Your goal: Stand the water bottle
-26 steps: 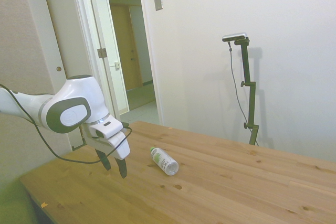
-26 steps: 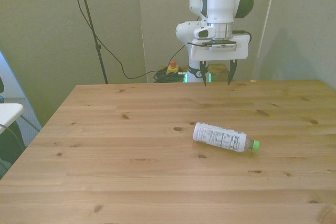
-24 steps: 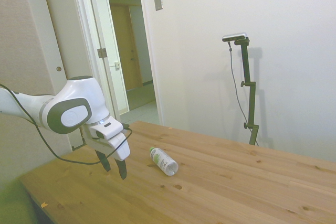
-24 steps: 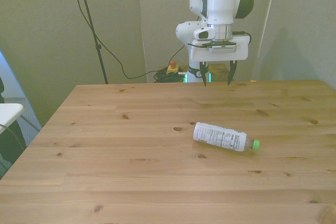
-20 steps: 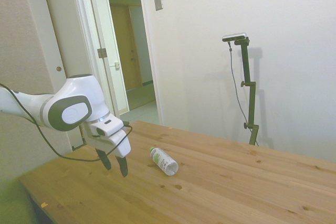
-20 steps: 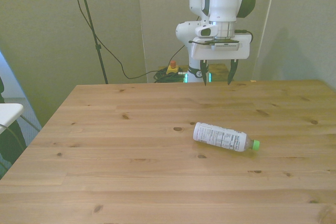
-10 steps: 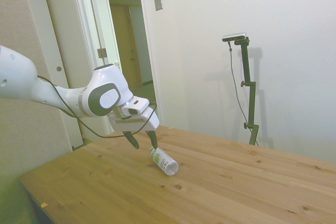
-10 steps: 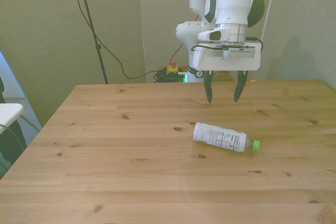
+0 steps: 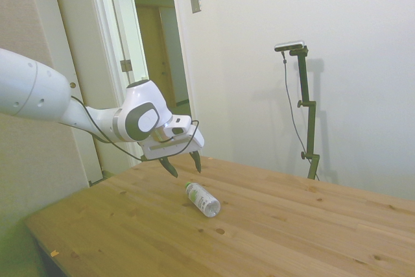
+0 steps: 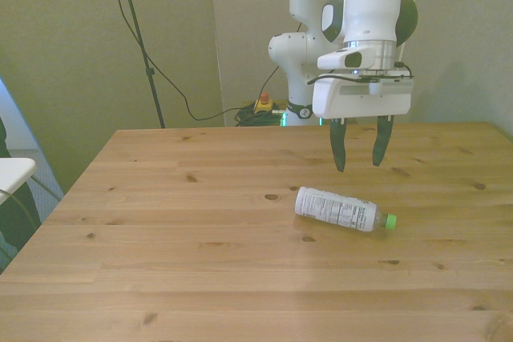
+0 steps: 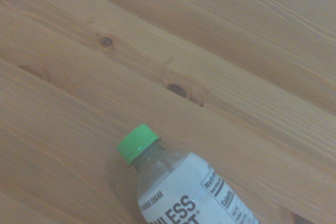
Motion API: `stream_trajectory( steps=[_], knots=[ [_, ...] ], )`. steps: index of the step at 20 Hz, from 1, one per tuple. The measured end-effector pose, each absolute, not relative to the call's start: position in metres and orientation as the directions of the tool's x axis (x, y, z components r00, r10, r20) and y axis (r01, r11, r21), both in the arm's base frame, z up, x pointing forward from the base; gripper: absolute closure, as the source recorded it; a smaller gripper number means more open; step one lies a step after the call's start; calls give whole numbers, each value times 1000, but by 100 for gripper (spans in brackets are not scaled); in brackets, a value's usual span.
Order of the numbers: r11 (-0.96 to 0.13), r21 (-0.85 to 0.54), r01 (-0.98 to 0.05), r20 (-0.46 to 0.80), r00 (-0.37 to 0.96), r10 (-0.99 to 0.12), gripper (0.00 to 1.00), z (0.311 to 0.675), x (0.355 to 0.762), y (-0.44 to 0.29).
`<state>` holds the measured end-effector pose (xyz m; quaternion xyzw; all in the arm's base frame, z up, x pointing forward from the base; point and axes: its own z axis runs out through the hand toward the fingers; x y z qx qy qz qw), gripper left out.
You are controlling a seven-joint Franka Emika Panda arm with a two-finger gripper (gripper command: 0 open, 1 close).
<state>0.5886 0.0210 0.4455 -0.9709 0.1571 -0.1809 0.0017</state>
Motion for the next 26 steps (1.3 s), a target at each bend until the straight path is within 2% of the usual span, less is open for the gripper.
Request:
stream_trajectory(
  steps=[3,9,15,22,23,26],
  knots=[
    [-977,-53,-207,332,919,-213,0,427,605,16],
    [-994,-85,-74,319,943,-97,0,404,633,7],
    [-996,-89,-9,304,952,-36,0,381,657,32],
    [-995,-94,21,259,966,-4,0,360,663,54],
    [-995,-94,21,256,967,-4,100,359,663,54],
    [-995,-93,21,237,971,-2,100,357,662,54]
  ],
)
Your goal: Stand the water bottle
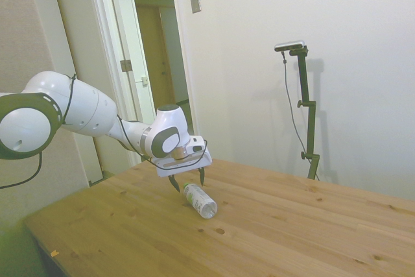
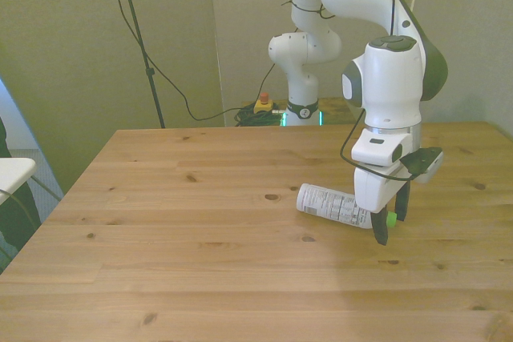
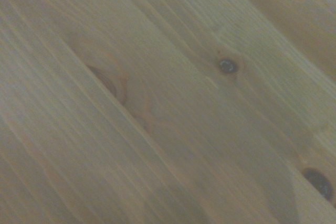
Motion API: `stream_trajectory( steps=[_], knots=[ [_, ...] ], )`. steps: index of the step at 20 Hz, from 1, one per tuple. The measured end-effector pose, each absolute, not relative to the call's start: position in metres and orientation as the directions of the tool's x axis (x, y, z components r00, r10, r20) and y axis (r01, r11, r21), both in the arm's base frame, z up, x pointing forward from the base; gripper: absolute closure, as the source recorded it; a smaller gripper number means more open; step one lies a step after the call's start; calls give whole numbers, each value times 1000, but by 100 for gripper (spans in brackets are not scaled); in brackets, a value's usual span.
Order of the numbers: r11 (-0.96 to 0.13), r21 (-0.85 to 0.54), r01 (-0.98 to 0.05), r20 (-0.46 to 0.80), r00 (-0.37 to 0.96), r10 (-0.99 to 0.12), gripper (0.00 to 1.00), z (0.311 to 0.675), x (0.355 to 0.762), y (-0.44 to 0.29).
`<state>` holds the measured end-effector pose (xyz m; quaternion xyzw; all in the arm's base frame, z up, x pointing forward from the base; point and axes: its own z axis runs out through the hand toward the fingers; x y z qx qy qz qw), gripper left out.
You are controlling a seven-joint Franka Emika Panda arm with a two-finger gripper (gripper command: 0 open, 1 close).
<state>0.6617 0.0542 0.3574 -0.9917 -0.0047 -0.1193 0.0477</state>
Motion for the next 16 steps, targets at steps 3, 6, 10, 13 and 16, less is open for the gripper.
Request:
stream_trajectory(
  steps=[3,6,10,13,16],
  knots=[
    [-995,-94,22,215,977,2,100,355,660,55],
    [-995,-94,22,192,981,3,100,352,658,56],
    [-994,-105,15,167,986,-3,100,350,655,57],
    [-994,-106,14,162,987,-4,100,349,655,57],
    [-994,-106,14,162,987,-4,100,350,655,57]
  ],
)
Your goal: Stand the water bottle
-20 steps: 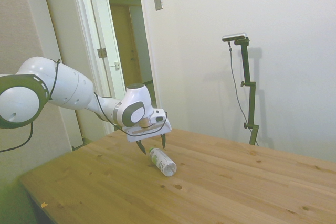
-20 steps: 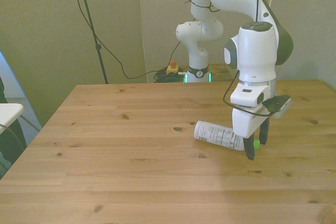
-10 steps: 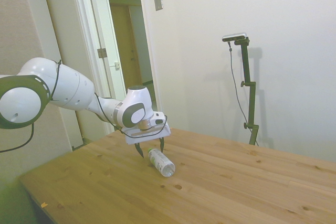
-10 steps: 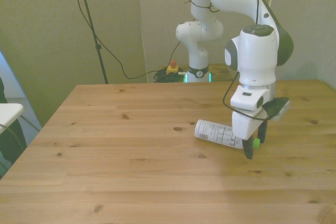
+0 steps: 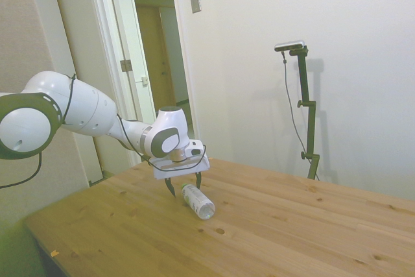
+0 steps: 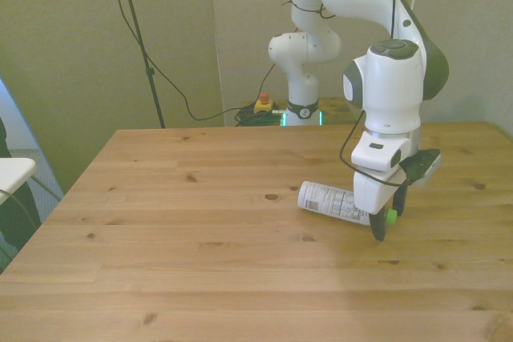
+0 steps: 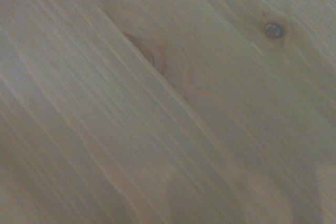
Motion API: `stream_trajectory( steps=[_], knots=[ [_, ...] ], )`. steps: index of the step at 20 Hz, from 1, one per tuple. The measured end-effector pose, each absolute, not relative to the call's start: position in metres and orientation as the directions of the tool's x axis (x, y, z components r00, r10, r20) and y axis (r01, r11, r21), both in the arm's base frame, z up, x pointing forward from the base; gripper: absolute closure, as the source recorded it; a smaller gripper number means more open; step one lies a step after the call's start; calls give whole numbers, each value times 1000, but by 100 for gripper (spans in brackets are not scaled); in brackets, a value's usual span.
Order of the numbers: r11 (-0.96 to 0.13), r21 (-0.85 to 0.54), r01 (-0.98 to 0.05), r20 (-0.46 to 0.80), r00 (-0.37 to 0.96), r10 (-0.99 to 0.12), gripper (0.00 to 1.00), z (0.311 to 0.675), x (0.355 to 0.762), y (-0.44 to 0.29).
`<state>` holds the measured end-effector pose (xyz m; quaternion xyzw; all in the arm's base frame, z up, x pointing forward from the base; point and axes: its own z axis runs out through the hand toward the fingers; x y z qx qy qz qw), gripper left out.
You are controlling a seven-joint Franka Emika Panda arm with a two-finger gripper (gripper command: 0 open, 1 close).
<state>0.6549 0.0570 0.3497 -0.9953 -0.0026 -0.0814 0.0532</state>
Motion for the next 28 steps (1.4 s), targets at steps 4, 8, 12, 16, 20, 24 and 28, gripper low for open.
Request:
stream_trajectory(
  steps=[4,8,12,16,20,24,28],
  knots=[
    [-994,-106,13,164,986,-4,100,351,655,60],
    [-994,-106,15,165,986,-2,100,351,655,61],
    [-994,-107,11,168,986,-7,100,353,656,61],
    [-994,-110,-13,176,984,-32,100,357,658,59],
    [-992,-102,-71,181,979,-88,100,357,662,57],
    [-968,-92,-235,240,938,-251,100,373,679,50],
    [-909,-144,-392,309,854,-418,100,417,697,32]
  ],
)
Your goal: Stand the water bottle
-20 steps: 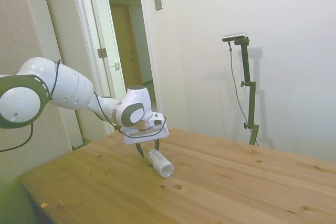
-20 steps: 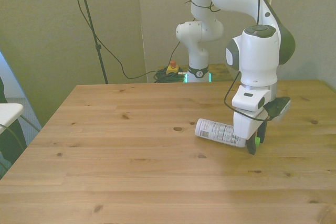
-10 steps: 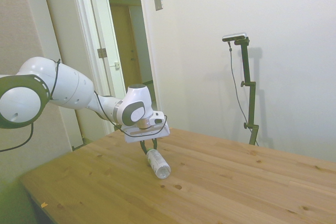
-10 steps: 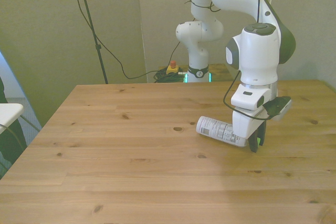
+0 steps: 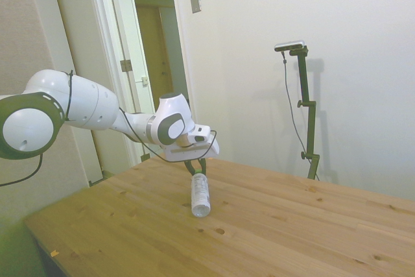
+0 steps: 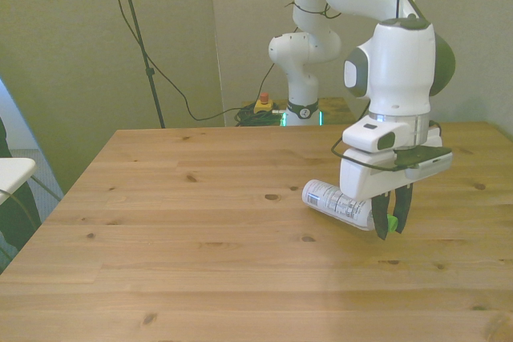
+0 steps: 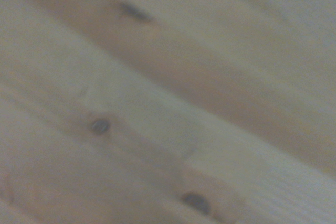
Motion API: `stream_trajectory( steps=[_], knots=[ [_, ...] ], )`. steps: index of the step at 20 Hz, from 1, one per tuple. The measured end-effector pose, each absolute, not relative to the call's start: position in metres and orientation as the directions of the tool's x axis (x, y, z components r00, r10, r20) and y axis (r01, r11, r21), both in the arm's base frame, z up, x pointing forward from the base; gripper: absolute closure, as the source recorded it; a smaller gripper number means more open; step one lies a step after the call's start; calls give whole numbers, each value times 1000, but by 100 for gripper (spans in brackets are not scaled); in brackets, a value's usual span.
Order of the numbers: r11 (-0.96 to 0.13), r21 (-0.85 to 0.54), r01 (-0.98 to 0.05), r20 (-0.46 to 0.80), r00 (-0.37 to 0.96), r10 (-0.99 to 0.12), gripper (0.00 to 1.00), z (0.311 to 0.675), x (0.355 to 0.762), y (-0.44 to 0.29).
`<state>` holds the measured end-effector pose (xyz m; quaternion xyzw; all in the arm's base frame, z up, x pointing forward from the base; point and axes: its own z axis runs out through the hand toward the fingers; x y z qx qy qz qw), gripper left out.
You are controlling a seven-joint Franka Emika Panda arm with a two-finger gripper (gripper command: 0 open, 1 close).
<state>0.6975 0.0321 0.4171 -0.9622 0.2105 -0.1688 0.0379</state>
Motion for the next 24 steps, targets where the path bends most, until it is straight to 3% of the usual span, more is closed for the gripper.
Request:
stream_trajectory(
  steps=[6,14,24],
  knots=[
    [-815,-208,-540,483,668,-566,100,468,705,0],
    [-689,-353,-633,699,311,-644,100,508,677,-47],
    [-644,-480,-595,756,92,-648,100,489,653,-95]
  ],
)
